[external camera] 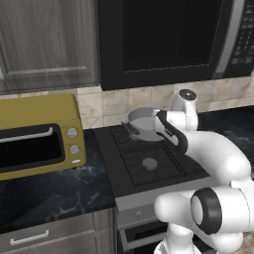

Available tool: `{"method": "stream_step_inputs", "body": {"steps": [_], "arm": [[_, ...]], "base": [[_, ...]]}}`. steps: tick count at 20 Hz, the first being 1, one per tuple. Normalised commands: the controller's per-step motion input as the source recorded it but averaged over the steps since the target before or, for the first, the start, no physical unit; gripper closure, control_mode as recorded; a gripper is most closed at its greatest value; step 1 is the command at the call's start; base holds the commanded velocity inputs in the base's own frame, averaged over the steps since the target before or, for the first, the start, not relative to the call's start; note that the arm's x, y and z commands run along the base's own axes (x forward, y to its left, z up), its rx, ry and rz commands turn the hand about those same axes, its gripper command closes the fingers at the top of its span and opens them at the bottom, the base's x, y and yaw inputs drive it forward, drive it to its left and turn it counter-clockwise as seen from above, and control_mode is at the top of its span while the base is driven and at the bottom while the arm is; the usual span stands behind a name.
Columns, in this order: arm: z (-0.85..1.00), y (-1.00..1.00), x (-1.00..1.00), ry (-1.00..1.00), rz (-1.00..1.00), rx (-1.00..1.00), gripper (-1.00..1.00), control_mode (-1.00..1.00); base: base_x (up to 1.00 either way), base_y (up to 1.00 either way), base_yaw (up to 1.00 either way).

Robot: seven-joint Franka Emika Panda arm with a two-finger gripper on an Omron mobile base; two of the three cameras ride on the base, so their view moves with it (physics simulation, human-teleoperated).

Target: Move the pot and pan from the stove into the sink.

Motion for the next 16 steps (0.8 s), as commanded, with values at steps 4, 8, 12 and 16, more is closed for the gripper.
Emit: {"method": "stream_step_inputs", "body": {"steps": [4,8,12,16], "arm": [[0.41,-0.08,-0.94,-0.02,0.05,0.0,1.0,-1.0],[0.49,-0.08,-0.95,-0.01,0.06,0.0,1.0,-1.0],[0.5,-0.04,-0.97,0.0,0.06,-0.01,1.0,-1.0],[0.39,-0.14,-1.0,-0.04,0.08,-0.01,1.0,-1.0]], "base": [[0.0,0.0,0.0],[0.0,0.0,0.0],[0.0,0.0,0.0],[0.0,0.0,0.0]]}}
